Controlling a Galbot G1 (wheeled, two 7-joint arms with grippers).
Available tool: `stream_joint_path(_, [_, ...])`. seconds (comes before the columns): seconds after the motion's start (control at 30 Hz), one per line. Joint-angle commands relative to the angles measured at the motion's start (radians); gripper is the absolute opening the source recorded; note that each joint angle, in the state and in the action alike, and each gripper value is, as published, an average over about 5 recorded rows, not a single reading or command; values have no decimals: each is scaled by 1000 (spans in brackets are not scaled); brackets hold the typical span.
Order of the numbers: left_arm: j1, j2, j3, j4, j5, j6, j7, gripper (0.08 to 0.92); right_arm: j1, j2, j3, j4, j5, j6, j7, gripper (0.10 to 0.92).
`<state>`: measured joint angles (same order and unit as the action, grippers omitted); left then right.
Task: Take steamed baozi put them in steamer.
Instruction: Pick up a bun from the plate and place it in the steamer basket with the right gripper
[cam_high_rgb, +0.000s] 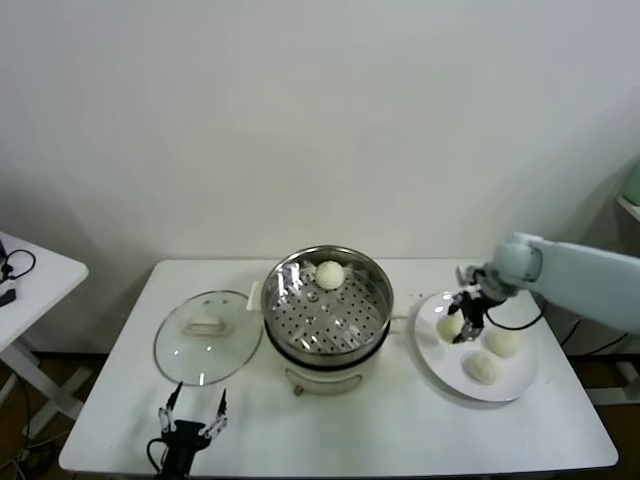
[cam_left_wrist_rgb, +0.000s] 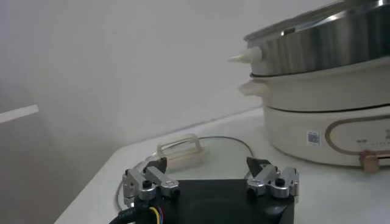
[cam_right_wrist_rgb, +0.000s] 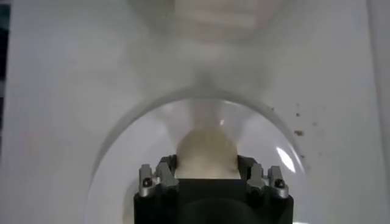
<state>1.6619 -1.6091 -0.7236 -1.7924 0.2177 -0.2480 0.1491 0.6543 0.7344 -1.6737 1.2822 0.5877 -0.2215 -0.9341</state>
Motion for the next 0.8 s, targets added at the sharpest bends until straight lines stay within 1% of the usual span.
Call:
stream_joint_path(0.03, [2, -4, 4, -2, -3, -3, 0, 823, 572, 77, -307, 181, 322, 22, -139, 660])
stream_joint_path(0.17, [2, -2, 11, 2, -4, -6, 0, 823, 597, 159, -209, 224, 407, -19, -119, 659])
stream_joint_path(0.27, [0, -2, 12, 3, -7, -7, -1, 823, 544, 221, -86, 238, 435, -74, -62, 661])
stream_joint_path(0.37, [0, 1, 10, -1, -15, -6, 0, 823, 458, 311, 23, 223, 444, -133, 27, 662])
stream_joint_path(0.53, [-2, 7, 3, -10, -28, -2, 3, 823, 293, 490, 116, 136, 393, -196, 128, 662])
stream_joint_path(0.63, [-5, 10, -1, -12, -35, 2, 5, 823, 210, 578, 132, 70, 353, -203, 148, 662])
stream_joint_path(0.8, [-9, 10, -4, -7, -37, 5, 6, 823, 96, 663, 137, -19, 275, -202, 160, 662])
